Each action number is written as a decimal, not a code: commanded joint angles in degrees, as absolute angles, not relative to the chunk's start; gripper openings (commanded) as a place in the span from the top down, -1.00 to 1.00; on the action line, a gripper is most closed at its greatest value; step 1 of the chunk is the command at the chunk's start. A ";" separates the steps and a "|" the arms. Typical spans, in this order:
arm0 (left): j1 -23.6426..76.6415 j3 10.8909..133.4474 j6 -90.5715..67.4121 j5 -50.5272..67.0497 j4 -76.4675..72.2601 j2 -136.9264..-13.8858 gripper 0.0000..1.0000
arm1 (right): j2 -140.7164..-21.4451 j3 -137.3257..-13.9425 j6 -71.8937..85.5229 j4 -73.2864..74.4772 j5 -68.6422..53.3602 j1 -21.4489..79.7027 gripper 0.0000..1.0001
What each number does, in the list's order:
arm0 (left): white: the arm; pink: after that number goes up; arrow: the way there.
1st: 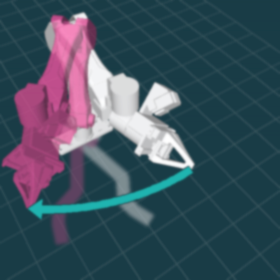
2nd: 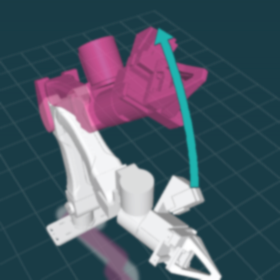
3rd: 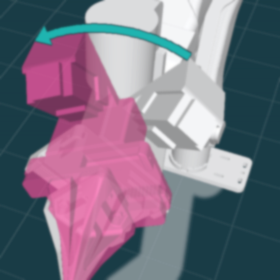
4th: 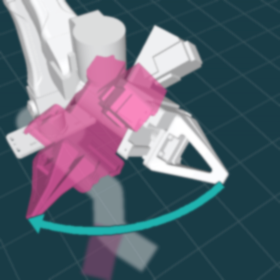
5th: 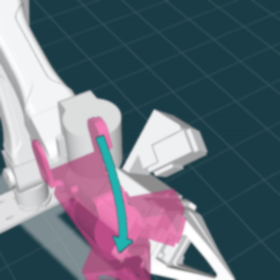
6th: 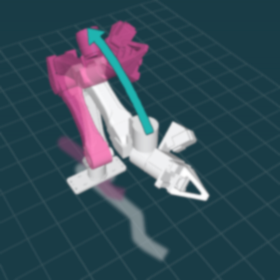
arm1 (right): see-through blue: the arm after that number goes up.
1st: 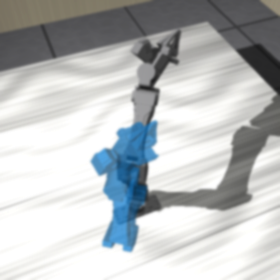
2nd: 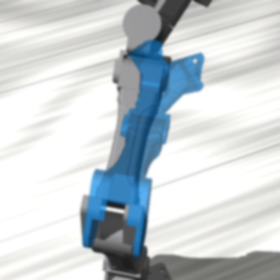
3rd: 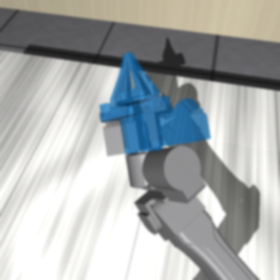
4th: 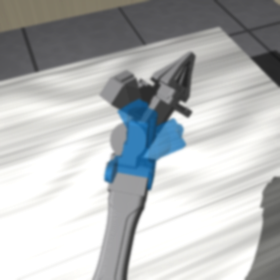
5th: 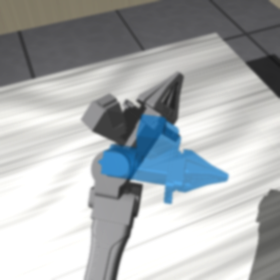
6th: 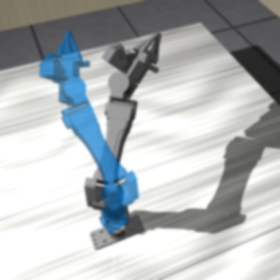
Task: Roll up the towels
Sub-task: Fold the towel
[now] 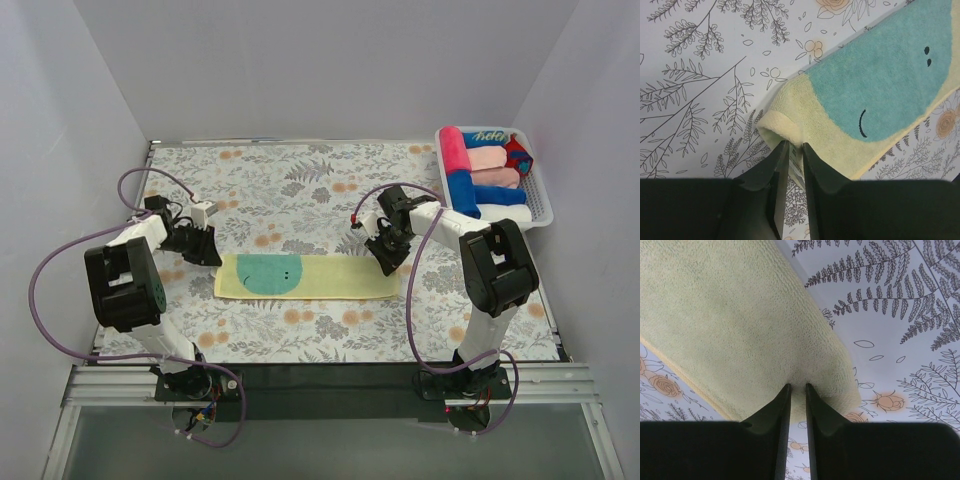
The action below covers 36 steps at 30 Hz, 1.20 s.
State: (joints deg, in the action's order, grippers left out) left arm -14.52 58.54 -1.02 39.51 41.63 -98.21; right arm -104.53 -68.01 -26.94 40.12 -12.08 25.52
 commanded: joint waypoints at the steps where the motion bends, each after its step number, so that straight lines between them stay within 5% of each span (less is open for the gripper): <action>1: -14.85 59.59 -2.81 40.52 39.99 -98.08 0.68 | -104.77 -67.85 -27.42 40.17 -10.90 25.49 0.59; 12: -14.77 57.83 -3.43 38.41 40.43 -97.21 0.46 | -104.33 -67.94 -27.51 40.17 -10.81 25.49 0.59; 19: -14.85 58.97 -3.78 39.99 40.16 -96.95 0.99 | -104.77 -67.94 -27.68 40.08 -10.46 25.49 0.60; 36: -17.49 65.30 -3.78 40.25 39.38 -102.47 0.96 | -104.85 -67.76 -28.04 40.08 -9.93 25.40 0.61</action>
State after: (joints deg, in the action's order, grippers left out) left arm -16.45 65.19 -4.08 40.49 41.85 -101.38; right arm -104.51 -68.01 -27.22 39.83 -11.73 25.58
